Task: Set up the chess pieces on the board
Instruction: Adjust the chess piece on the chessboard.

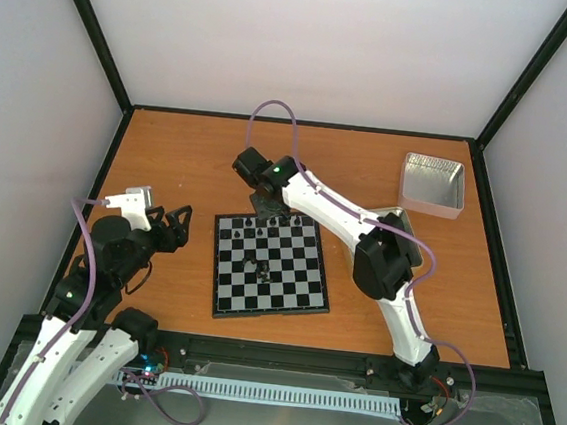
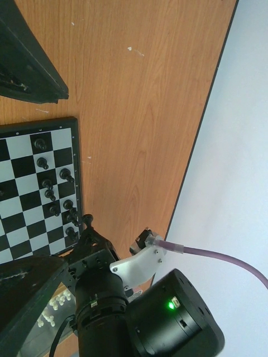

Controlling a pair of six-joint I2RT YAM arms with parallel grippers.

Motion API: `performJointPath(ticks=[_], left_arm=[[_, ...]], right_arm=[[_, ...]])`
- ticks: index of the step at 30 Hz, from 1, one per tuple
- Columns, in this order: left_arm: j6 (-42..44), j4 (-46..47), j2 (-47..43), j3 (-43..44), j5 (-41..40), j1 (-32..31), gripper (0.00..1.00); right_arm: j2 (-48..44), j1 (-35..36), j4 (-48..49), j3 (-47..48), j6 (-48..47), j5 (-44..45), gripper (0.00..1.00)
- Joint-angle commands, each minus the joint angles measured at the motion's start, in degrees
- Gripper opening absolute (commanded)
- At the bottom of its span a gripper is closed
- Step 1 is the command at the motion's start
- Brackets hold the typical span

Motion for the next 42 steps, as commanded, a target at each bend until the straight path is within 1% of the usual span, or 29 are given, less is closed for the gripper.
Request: performJointPath(ticks=[1, 7, 14, 29, 42], left_arm=[[0.9, 1.16, 0.08, 0.16, -0.78, -0.1, 0.75], [0.89, 1.17, 0.19, 0.18, -0.8, -0.1, 0.76], [0.87, 1.08, 0.12, 0.16, -0.92, -0.1, 0.76], [0.86, 0.94, 0.13, 0.16, -1.09, -0.1, 0.76], [0.87, 0.91, -0.01, 0.17, -1.3, -0.1, 0.76]], right_arm=[[1.76, 0.08, -3.27, 1.8, 1.54, 6.77, 0.03], [2.78, 0.13, -4.34, 1.88, 2.05, 8.81, 0.03], [2.96, 0.13, -2.85, 1.62, 0.59, 4.78, 0.03], [4.9, 0.13, -3.17, 1.38, 0.72, 4.47, 0.03], [5.93, 0.13, -1.37, 0.39, 0.22, 1.47, 0.03]])
